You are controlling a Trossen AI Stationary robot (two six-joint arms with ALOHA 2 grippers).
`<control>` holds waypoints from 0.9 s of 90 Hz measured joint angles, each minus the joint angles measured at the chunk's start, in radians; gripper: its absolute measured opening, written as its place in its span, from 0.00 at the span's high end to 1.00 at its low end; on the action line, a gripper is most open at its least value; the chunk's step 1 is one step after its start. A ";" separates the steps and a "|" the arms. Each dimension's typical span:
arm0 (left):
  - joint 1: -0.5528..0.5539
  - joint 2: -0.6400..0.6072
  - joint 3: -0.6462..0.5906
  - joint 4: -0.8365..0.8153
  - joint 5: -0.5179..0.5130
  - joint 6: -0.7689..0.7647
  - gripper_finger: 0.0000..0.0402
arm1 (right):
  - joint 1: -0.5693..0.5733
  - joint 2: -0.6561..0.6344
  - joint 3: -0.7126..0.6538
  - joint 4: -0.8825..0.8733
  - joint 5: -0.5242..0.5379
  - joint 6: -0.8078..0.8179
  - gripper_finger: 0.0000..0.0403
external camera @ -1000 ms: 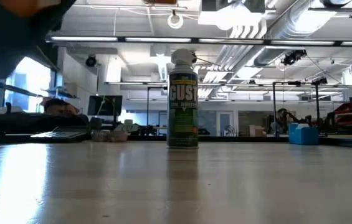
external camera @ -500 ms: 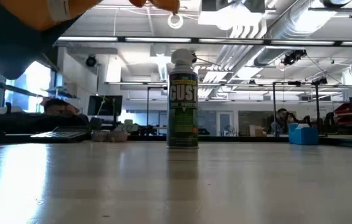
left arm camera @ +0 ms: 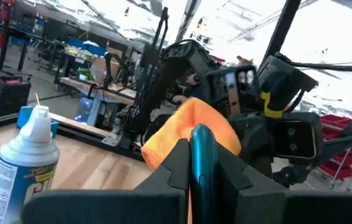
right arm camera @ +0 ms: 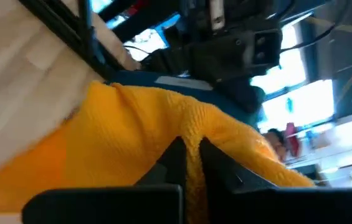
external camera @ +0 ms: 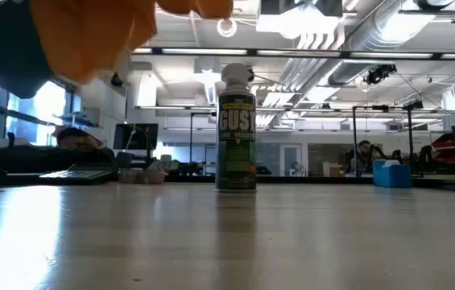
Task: Apply microfiber cloth
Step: Wipe the back of the blue tablet using the orange microfiber cloth
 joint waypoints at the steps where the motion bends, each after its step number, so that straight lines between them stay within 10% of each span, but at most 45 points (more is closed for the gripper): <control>1: 0.000 0.003 0.000 0.010 0.001 0.002 0.98 | -0.001 0.000 0.000 0.005 0.000 -0.006 1.00; 41: 0.054 0.207 0.021 0.473 0.009 0.107 0.98 | -0.057 0.000 0.000 -0.007 -0.117 0.108 1.00; 81: 0.120 0.274 0.200 0.514 0.140 0.175 0.97 | -0.057 0.013 0.002 -0.074 -0.133 0.192 1.00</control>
